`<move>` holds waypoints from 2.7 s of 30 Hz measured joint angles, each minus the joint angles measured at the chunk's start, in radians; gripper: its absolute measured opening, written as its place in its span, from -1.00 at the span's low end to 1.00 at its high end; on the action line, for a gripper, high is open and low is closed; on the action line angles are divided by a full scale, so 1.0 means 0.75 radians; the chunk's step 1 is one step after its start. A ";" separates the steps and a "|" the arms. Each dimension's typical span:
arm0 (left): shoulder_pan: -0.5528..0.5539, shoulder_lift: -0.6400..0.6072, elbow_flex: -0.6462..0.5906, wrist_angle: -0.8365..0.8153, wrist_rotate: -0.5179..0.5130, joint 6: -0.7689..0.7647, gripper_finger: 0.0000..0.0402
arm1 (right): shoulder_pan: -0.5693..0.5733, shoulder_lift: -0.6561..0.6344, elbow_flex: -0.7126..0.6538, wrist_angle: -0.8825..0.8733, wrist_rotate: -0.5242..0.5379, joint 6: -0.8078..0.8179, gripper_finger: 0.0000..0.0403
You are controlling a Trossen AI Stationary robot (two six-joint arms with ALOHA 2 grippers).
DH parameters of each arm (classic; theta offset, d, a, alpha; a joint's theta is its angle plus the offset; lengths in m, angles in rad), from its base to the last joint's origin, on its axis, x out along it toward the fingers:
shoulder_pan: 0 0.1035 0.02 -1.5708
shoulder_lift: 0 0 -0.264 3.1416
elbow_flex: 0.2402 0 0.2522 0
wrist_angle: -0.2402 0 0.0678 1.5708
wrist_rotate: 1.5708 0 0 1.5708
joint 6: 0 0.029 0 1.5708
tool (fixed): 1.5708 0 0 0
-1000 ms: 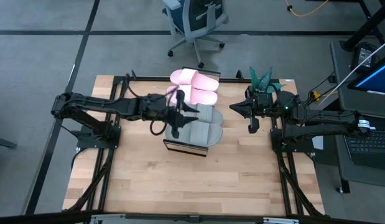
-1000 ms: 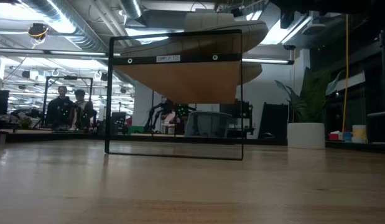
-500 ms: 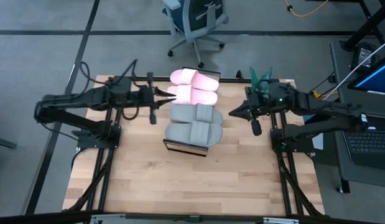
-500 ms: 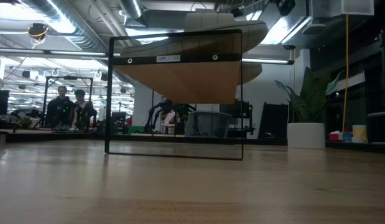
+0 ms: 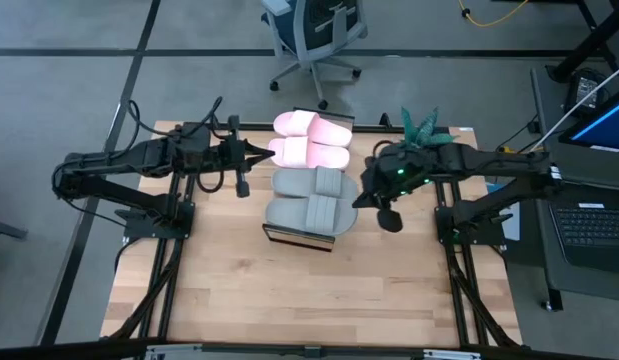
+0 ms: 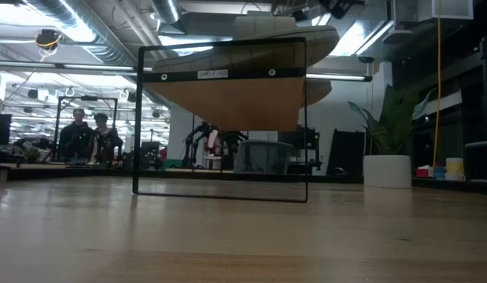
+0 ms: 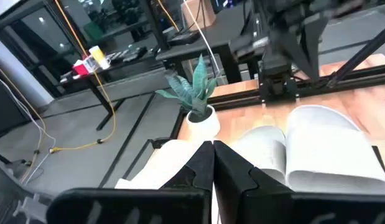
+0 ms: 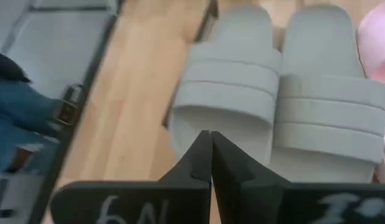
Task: Pick and place slides into the shelf
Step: Put the gray slipper on the shelf
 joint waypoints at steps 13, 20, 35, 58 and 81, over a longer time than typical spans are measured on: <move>0.000 0.000 0.000 -0.025 0.001 0.000 -0.99 | 0.087 0.143 -0.004 -0.012 0.080 0.064 -0.98; 0.000 0.000 0.000 -0.041 0.001 0.000 -0.99 | 0.134 0.219 -0.006 -0.050 0.079 0.117 -0.98; -0.001 0.000 0.000 -0.045 0.030 -0.001 -1.00 | 0.151 0.250 -0.006 0.001 0.079 0.182 -0.98; -0.001 0.000 0.000 -0.045 0.030 0.000 -0.99 | 0.117 0.248 0.142 -0.131 0.451 -0.037 -0.81; -0.001 0.001 0.000 -0.045 0.030 0.010 -0.99 | 0.096 0.367 0.140 -0.071 0.485 -0.230 -0.39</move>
